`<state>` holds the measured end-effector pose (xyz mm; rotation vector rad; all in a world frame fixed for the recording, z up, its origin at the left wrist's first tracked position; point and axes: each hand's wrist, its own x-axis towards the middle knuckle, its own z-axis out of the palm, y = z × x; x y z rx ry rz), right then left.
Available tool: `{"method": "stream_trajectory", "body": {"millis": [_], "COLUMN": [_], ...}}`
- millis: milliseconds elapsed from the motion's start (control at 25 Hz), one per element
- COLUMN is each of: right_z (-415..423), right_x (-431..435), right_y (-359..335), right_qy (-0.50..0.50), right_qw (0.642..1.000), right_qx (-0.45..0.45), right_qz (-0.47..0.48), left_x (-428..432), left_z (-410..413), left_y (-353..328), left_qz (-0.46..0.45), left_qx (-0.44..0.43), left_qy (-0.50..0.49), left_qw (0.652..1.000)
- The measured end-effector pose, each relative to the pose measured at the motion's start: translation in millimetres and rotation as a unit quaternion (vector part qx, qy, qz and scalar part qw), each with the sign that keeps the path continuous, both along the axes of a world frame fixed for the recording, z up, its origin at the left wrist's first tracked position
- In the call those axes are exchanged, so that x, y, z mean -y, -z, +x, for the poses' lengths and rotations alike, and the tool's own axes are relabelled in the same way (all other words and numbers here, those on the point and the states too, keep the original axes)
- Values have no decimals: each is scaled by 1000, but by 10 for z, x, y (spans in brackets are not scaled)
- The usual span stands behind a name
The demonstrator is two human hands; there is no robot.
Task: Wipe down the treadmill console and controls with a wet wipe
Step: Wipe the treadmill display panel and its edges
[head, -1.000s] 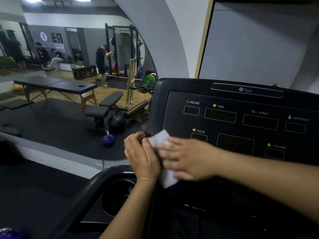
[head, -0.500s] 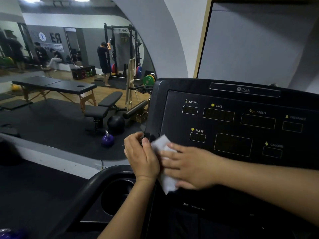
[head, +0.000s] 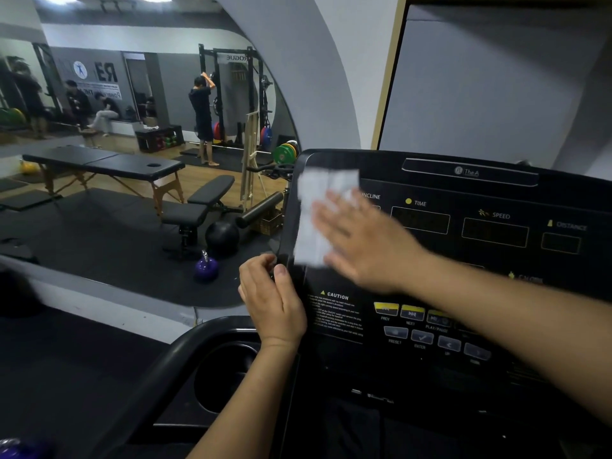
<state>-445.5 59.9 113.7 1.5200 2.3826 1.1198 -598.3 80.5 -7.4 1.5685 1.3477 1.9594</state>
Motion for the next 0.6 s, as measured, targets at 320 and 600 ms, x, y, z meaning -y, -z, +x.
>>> {"method": "stream_trajectory", "body": {"millis": [320,600], "right_z": [3,124], "right_x": [211,-179], "right_y": [76,-506], "right_qy": [-113,65], "right_qw": [981,997], "right_qx": [143,20], "right_qz": [-67,23], "left_x": [5,17], "left_z": [-12,-10], "left_y": [-11,1], "left_qz": [0,-2], "left_qx": [-6,-14], "left_qy": [8,7], "left_qw": [1000,1000]}}
